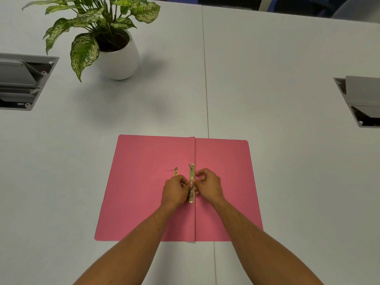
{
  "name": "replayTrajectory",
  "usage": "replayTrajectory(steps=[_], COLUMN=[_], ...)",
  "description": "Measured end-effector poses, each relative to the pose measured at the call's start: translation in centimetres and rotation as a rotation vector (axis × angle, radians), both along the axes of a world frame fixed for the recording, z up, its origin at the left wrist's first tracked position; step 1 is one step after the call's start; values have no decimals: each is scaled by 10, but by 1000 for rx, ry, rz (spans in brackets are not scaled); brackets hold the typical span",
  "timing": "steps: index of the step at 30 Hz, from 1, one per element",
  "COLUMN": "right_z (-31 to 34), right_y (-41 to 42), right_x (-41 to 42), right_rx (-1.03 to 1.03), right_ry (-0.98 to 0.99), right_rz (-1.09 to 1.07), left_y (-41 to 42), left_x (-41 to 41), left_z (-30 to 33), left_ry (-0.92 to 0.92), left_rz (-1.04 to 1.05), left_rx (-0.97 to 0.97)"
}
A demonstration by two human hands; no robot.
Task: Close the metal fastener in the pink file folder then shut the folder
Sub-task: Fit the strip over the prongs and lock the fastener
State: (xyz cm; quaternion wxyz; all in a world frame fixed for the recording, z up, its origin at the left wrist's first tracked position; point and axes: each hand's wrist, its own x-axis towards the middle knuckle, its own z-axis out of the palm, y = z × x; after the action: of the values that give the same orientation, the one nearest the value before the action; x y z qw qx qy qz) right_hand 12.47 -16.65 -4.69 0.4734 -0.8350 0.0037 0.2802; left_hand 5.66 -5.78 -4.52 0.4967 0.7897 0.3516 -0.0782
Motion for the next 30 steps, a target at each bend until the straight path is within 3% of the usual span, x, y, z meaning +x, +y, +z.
replayTrajectory(steps=[9,14,19,30], right_z=[-2,2,11,34], right_y=[2,5,16,49], right_x=[3,11,30,59], right_rx=[-34,-98,-162,-577], right_ry=[-25,-178,-312,-666], right_rz=[26,112,325,1026], left_y=[-4,-6,-4,0], left_x=[-1,1,5,13], left_z=[3,5,7,8], left_ry=[13,21,58,124], left_rz=[-1,-21,-35,-101], left_rx=[50,101,76,76])
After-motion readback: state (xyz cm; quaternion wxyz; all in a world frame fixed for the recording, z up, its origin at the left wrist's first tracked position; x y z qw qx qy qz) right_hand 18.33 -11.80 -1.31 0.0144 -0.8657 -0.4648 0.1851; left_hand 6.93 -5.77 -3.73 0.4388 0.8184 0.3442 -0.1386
